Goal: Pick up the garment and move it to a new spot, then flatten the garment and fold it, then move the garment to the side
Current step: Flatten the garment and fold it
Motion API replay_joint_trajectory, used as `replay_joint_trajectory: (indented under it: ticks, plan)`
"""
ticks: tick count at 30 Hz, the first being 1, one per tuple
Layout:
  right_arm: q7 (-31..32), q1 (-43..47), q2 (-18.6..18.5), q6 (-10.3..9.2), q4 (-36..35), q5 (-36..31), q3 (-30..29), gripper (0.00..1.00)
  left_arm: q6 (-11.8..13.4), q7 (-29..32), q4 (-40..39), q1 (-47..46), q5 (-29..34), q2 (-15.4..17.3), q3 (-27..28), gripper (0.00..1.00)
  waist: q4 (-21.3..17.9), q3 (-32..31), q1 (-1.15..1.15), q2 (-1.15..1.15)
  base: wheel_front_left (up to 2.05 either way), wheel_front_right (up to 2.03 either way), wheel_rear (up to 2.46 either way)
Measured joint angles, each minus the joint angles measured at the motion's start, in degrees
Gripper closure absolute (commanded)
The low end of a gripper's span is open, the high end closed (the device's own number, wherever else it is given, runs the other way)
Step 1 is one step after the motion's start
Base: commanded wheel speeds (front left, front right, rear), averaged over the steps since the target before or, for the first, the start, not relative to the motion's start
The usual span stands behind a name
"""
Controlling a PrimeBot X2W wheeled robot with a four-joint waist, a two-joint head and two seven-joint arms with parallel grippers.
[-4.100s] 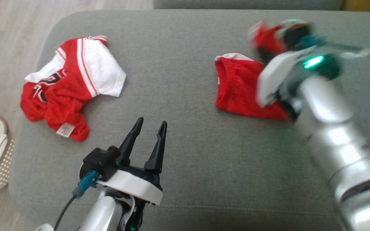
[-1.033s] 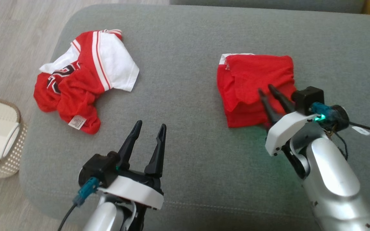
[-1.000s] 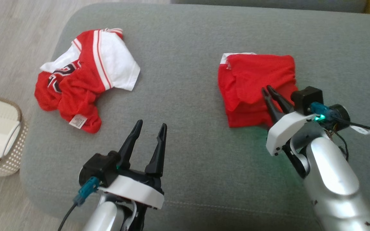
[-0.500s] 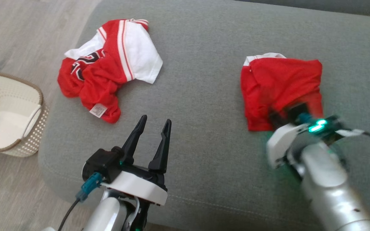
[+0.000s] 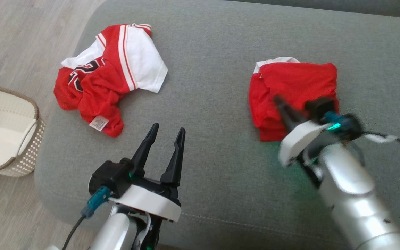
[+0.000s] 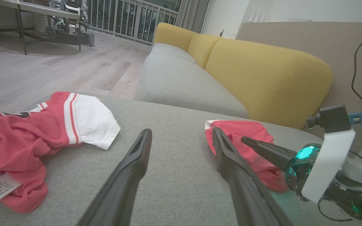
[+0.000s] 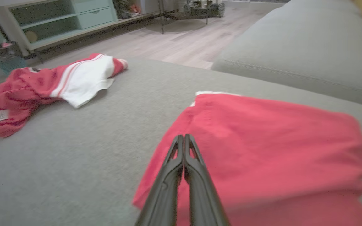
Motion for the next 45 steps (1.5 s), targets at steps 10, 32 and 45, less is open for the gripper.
replay_joint_trajectory:
  ticks: [10,32,45]
  plan:
    - [1.23,-7.17,-0.14,0.00,12.04,-18.01,-19.53,1.00,-0.08,0.00,0.23,-0.32,-0.04,0.00,-1.25,0.00,2.97,0.98,0.00,0.00,0.00,0.00,0.00]
    - [0.07,-4.46,0.02,0.00,6.10,23.64,16.55,0.00,3.58,0.00,1.72,1.54,-0.04,0.01,1.87,0.00,1.65,-3.66,0.00,0.00,0.00,0.00,0.00]
    - [-0.24,19.00,0.07,0.00,-20.14,-1.87,-15.05,0.00,9.57,0.00,-1.09,7.81,4.09,0.04,9.95,0.00,-5.45,-9.51,0.00,0.00,0.00,0.00,0.00]
